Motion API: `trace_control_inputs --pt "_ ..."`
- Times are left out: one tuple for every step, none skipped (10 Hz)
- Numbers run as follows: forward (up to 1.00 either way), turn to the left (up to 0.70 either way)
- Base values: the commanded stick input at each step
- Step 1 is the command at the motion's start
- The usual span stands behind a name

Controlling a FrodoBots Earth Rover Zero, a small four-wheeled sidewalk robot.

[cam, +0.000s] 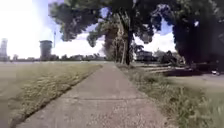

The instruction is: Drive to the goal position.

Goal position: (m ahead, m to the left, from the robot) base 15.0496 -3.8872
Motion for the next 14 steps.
trace_control_inputs --pt "1.0 0.0" --pt "1.0 0.0" --pt "1.0 0.0" --pt "1.0 0.0" --pt "1.0 0.0" --pt "1.0 0.0" --pt "1.0 0.0" --pt "1.0 0.0" --pt "1.0 0.0" --pt "1.0 0.0" --pt "1.0 0.0" --pt "1.0 0.0" --pt "1.0 0.0" --pt "1.0 0.0"
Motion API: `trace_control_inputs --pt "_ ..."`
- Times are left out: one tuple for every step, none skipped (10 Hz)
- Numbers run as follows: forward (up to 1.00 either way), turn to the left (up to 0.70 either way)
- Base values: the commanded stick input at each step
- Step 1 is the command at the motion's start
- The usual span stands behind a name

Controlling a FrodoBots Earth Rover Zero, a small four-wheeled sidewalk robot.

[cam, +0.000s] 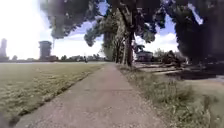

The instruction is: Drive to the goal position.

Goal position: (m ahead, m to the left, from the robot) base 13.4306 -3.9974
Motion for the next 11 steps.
trace_control_inputs --pt "1.0 0.0" --pt "1.0 0.0" --pt "1.0 0.0" --pt "1.0 0.0" --pt "1.0 0.01" --pt "1.0 0.02" --pt "1.0 0.03" --pt "1.0 0.03" --pt "1.0 0.03" --pt "1.0 0.03" --pt "1.0 0.03"
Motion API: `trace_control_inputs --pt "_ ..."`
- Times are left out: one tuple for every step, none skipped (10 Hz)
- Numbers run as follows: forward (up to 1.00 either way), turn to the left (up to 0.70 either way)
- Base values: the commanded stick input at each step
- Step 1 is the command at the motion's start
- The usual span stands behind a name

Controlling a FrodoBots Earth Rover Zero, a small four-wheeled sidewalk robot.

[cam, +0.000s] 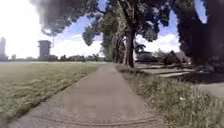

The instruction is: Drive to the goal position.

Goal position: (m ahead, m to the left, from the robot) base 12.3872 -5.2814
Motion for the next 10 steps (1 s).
trace_control_inputs --pt "1.0 0.04" --pt "1.0 0.1" --pt "1.0 0.29" --pt "1.0 0.37" --pt "1.0 0.36" --pt "1.0 0.27" --pt "1.0 0.0" --pt "1.0 0.0" --pt "1.0 0.0" --pt "1.0 0.0"
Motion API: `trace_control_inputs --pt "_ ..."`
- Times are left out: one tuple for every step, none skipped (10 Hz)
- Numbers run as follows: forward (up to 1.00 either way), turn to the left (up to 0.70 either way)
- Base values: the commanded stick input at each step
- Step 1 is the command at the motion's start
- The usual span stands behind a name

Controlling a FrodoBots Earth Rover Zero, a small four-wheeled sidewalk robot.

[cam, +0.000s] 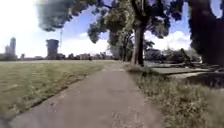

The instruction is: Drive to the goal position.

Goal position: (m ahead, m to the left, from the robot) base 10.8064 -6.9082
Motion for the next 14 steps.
trace_control_inputs --pt "1.0 0.0" --pt "1.0 0.0" --pt "1.0 0.0" --pt "1.0 0.0" --pt "1.0 0.0" --pt "1.0 0.0" --pt "1.0 0.0" --pt "1.0 0.0" --pt "1.0 0.0" --pt "1.0 0.0" --pt "1.0 0.0" --pt "1.0 0.0" --pt "1.0 0.0" --pt "1.0 0.0"
